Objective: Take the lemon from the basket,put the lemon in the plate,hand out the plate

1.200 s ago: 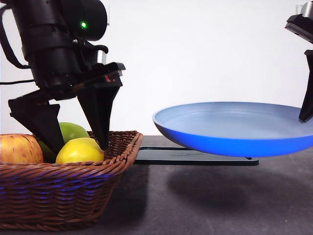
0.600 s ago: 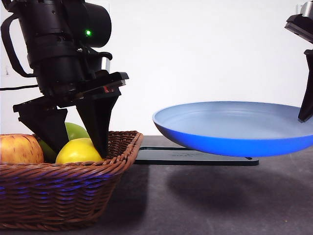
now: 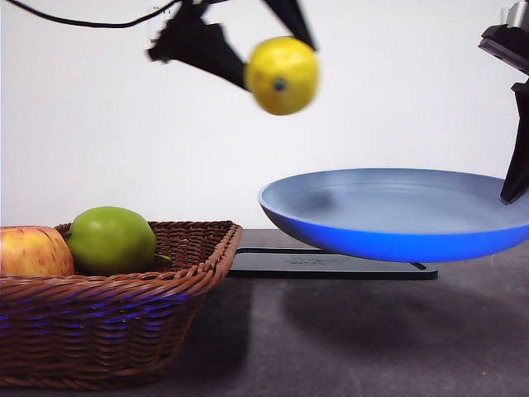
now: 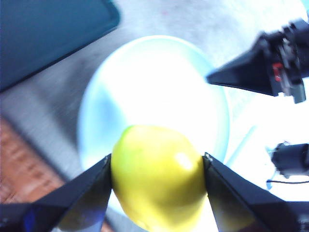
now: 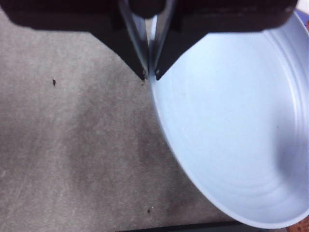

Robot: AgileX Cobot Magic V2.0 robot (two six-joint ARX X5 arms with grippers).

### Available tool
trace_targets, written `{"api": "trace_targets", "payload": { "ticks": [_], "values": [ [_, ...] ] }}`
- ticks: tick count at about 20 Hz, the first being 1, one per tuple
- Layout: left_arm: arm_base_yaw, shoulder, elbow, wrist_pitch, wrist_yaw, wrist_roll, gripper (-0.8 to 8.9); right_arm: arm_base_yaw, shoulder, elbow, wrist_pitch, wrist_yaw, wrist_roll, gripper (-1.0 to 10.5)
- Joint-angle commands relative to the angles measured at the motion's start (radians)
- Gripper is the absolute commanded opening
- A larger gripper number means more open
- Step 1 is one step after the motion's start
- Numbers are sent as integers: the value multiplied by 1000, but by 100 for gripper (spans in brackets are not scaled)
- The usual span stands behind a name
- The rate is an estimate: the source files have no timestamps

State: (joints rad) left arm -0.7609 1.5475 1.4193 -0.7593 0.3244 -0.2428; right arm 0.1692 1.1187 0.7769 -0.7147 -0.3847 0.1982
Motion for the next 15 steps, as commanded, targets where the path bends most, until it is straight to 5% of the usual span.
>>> {"api": "trace_targets", "payload": {
  "ticks": [1,7,11,15],
  "values": [
    [-82,42,14,40,-103,44,202,3,7,14,9,-10,15,3],
    [-185,132,14,80,-197,65,206,3,7,14,-16,-13,15,3],
    [-188,179,14,82,-194,65,207,3,7,14,-55,-100,26,3],
    [-189,181,14,77,-190,74,353,3,7,14,-80,-113,29,3]
  ]
}}
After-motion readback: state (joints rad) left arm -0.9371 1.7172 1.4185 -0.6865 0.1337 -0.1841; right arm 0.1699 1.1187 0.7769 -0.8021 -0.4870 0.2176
